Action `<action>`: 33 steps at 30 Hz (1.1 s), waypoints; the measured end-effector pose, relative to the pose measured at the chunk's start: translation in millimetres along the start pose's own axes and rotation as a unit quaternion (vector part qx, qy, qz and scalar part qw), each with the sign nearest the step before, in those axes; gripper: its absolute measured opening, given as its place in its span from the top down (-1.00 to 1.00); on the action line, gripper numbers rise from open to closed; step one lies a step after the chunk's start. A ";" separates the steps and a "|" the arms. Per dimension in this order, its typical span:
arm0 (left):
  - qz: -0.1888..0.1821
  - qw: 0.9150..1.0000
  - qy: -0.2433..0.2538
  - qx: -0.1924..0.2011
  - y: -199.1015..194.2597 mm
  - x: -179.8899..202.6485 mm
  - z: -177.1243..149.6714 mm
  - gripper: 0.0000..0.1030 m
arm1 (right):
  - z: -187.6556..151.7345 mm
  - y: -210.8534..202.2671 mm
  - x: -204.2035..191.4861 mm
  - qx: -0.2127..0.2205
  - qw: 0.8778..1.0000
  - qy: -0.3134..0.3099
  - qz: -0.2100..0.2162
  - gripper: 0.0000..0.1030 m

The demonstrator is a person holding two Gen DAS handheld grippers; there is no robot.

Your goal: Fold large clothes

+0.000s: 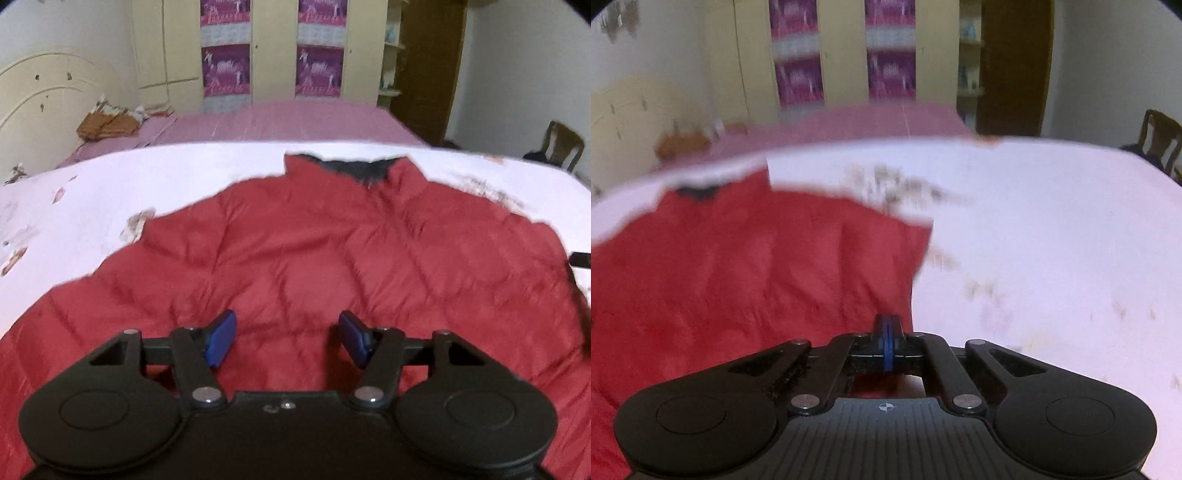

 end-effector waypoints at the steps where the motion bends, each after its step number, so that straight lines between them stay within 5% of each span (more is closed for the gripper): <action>1: 0.006 1.000 0.003 -0.001 3.5 1.3 4.6 -0.18 | 8.6 1.0 -1.0 0.008 1.000 -0.007 -0.001 1.00; 5: 0.024 1.000 0.013 -0.005 27.5 2.9 22.7 -0.29 | 42.3 31.1 -5.1 0.000 0.999 -0.043 -0.008 1.00; 7: 0.027 0.999 0.011 -0.016 37.9 -1.3 24.3 -0.31 | 49.3 64.3 2.1 -0.045 0.998 -0.047 -0.025 1.00; 9: 0.031 0.999 0.010 -0.020 40.0 -4.1 23.0 -0.31 | 46.2 74.0 8.6 -0.031 0.998 -0.052 -0.032 1.00; 15: 0.040 0.999 0.012 -0.015 30.0 -4.2 19.6 -0.25 | 41.1 71.6 10.6 -0.028 0.997 -0.056 -0.034 1.00; 19: 0.015 0.999 0.032 0.023 -3.1 13.4 8.4 -0.39 | 38.3 30.6 2.5 0.004 0.998 -0.054 -0.028 1.00; 22: 0.012 0.999 0.036 -0.001 4.7 22.7 -1.0 -0.39 | 23.6 16.8 -6.9 -0.003 0.998 -0.057 -0.003 1.00; 25: 0.010 0.999 0.026 -0.018 21.6 20.2 -7.1 -0.45 | 11.2 35.9 -16.1 -0.047 0.995 -0.080 -0.023 1.00; 33: 0.013 0.999 0.030 -0.020 15.9 18.0 -7.1 -0.42 | 5.8 38.4 -27.4 -0.042 0.993 -0.098 -0.060 1.00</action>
Point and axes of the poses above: each gripper's, at about its wrist camera, not at the fingertips, and y roughly the way its jaws point, x to its right, z to its top, the point moved 1 cm from there along y, roughly the way its jaws point, and after that the axes turned 15 degrees about -x, right-handed, at the moved point
